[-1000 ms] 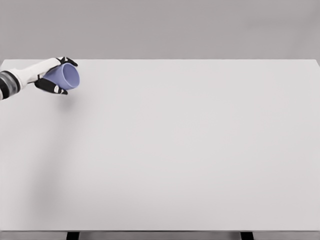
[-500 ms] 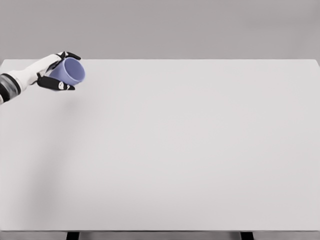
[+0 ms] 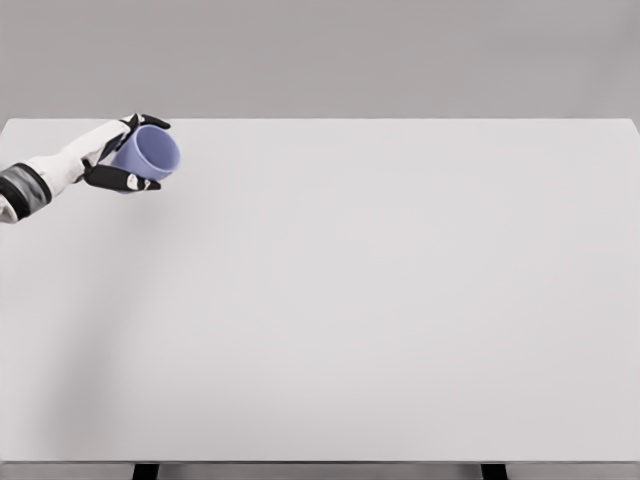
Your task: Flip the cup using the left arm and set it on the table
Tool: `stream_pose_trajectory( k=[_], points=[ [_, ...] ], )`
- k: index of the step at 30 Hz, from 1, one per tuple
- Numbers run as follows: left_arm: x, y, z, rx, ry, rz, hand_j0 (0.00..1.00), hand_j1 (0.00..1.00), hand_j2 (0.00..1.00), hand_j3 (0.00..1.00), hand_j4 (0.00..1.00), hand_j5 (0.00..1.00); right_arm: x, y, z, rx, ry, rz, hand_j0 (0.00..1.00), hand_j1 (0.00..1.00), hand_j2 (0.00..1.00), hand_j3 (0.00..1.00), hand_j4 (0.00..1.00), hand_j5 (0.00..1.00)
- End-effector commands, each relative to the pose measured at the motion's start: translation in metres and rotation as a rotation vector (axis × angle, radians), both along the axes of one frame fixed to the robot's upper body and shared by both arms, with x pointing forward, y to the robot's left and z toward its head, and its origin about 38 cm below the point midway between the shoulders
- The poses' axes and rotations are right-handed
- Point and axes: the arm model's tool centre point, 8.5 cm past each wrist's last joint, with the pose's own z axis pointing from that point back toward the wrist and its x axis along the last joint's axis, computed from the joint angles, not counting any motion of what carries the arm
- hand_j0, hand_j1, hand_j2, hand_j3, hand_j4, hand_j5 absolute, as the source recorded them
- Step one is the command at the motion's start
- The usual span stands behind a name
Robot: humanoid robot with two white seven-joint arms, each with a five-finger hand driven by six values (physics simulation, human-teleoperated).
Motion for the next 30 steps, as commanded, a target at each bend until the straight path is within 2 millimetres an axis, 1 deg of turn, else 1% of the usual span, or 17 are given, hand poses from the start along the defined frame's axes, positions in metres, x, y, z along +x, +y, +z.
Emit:
stream_pose_trajectory(
  k=[1, 3, 5, 6, 10, 14, 17, 21, 22, 23, 28, 29, 30],
  points=[
    [0.0, -0.003, 0.003, -0.031, -0.02, -0.015, 0.61, 0.61, 0.61, 0.61, 0.61, 0.61, 0.0, 0.0, 0.0, 0.0, 0.0, 0.001, 1.0, 1.0, 1.0, 1.0, 1.0, 1.0],
    [-0.002, -0.005, -0.003, -0.04, -0.01, -0.017, 0.61, 0.61, 0.61, 0.61, 0.61, 0.61, 0.0, 0.0, 0.0, 0.0, 0.0, 0.001, 1.0, 1.0, 1.0, 1.0, 1.0, 1.0],
    [-0.003, -0.008, -0.002, -0.058, -0.016, -0.021, 0.61, 0.61, 0.61, 0.61, 0.61, 0.61, 0.0, 0.0, 0.0, 0.0, 0.0, 0.001, 1.0, 1.0, 1.0, 1.0, 1.0, 1.0],
    [-0.005, -0.008, -0.006, -0.066, -0.01, -0.021, 0.61, 0.61, 0.61, 0.61, 0.61, 0.61, 0.0, 0.0, 0.0, 0.0, 0.0, -0.001, 1.0, 1.0, 1.0, 1.0, 1.0, 1.0],
    [-0.007, -0.009, -0.004, -0.08, -0.049, -0.049, 0.61, 0.61, 0.61, 0.61, 0.61, 0.61, 0.0, 0.0, 0.0, 0.0, 0.0, -0.001, 1.0, 1.0, 1.0, 1.0, 1.0, 1.0],
    [-0.01, -0.011, -0.009, -0.108, -0.063, -0.066, 0.61, 0.61, 0.61, 0.61, 0.61, 0.61, 0.0, 0.0, 0.0, 0.0, 0.0, 0.001, 1.0, 1.0, 1.0, 1.0, 1.0, 1.0],
    [-0.012, -0.011, -0.01, -0.131, -0.074, -0.073, 0.61, 0.61, 0.61, 0.61, 0.61, 0.61, 0.0, 0.0, 0.0, 0.0, 0.0, 0.001, 1.0, 1.0, 1.0, 1.0, 1.0, 1.0],
    [-0.016, -0.012, -0.02, -0.198, -0.055, -0.067, 0.61, 0.61, 0.61, 0.61, 0.61, 0.61, 0.0, 0.0, 0.0, 0.0, -0.001, 0.0, 1.0, 1.0, 1.0, 1.0, 1.0, 1.0],
    [-0.016, -0.015, -0.023, -0.219, -0.065, -0.076, 0.61, 0.61, 0.61, 0.61, 0.61, 0.61, 0.0, 0.0, 0.0, 0.0, 0.0, -0.001, 1.0, 1.0, 1.0, 1.0, 1.0, 1.0],
    [-0.017, -0.013, -0.027, -0.229, -0.076, -0.079, 0.61, 0.61, 0.61, 0.61, 0.61, 0.61, 0.0, 0.0, 0.0, 0.0, 0.0, 0.001, 1.0, 1.0, 1.0, 1.0, 1.0, 1.0],
    [-0.021, -0.018, -0.035, -0.293, -0.102, -0.092, 0.61, 0.61, 0.61, 0.61, 0.61, 0.61, 0.0, 0.0, 0.0, 0.0, 0.0, -0.001, 1.0, 1.0, 1.0, 1.0, 1.0, 1.0],
    [-0.025, -0.013, -0.039, -0.307, -0.118, -0.08, 0.61, 0.61, 0.61, 0.61, 0.61, 0.61, 0.0, 0.0, 0.0, 0.0, 0.0, -0.001, 1.0, 1.0, 1.0, 1.0, 1.0, 1.0],
    [-0.027, -0.018, -0.042, -0.334, -0.138, -0.08, 0.61, 0.61, 0.61, 0.61, 0.61, 0.61, 0.0, 0.0, 0.0, 0.0, 0.0, 0.001, 1.0, 1.0, 1.0, 1.0, 1.0, 1.0]
  ],
)
